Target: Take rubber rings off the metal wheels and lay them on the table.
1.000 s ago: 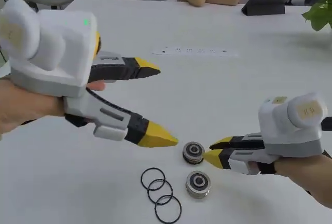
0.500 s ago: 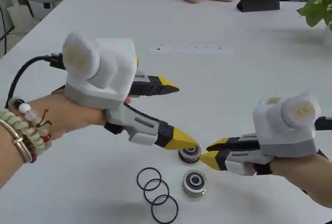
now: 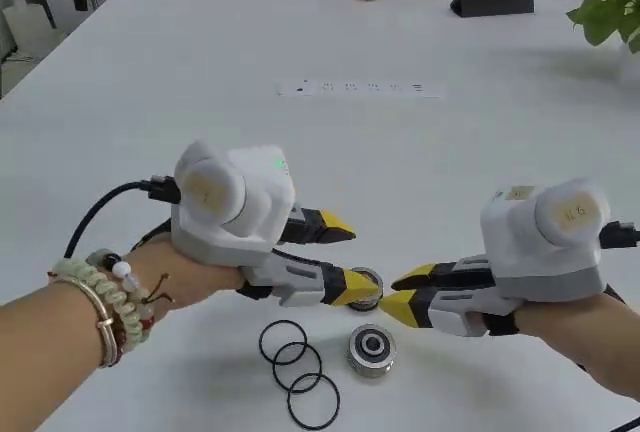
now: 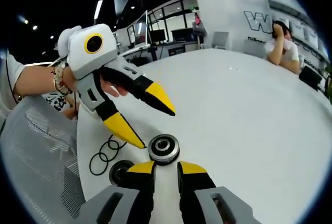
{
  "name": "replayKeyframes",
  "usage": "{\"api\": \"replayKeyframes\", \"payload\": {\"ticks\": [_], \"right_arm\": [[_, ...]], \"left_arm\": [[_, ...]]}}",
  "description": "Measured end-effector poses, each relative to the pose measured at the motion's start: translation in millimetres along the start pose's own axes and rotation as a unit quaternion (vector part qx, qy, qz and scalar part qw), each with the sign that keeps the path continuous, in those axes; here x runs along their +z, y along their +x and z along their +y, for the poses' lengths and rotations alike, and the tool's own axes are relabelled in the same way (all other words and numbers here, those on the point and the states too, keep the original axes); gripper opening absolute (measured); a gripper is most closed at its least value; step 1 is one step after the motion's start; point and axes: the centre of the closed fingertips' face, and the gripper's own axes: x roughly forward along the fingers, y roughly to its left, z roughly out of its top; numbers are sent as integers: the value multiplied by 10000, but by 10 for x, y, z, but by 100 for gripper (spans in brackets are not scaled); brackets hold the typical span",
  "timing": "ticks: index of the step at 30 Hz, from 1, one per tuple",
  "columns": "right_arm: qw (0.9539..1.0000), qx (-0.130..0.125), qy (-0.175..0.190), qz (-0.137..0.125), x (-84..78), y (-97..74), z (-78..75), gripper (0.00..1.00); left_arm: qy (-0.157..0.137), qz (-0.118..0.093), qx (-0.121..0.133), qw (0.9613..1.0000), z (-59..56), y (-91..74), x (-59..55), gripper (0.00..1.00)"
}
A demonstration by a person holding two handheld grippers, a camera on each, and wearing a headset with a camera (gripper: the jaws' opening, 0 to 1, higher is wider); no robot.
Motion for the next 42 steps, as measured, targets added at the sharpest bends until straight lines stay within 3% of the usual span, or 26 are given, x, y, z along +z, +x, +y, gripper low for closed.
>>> {"api": "replayKeyframes", "payload": {"ticks": [3,10,12,13,15,20,22,30,42], "right_arm": [[10000,5,-36,20,-6,4,8,14],[10000,5,-33,35,-15,7,6,14],[10000,6,-42,39,-16,9,8,14],[10000,4,-46,41,-16,11,9,14],[10000,8,-46,38,-14,13,12,14],[10000,2,-68,55,-19,28,19,14],[10000,-4,-66,56,-22,37,21,15],[9998,-105,-134,79,-23,93,11,17],[9999,-43,-63,117,-67,90,4,6]], "left_arm": [[-65,95,14,9999,12,34,-59,17],[-130,184,-44,9997,-49,89,-116,12],[-90,250,-72,9996,-71,104,-144,11],[-20,398,-62,9992,-72,105,-195,11],[-169,338,-92,9992,-92,160,-145,9],[-172,294,-53,9994,-92,98,-150,8],[-30,232,-35,9997,-105,94,-132,8],[-93,211,-1,9997,-114,85,-131,8],[-194,171,40,9997,-123,76,-146,7]]}}
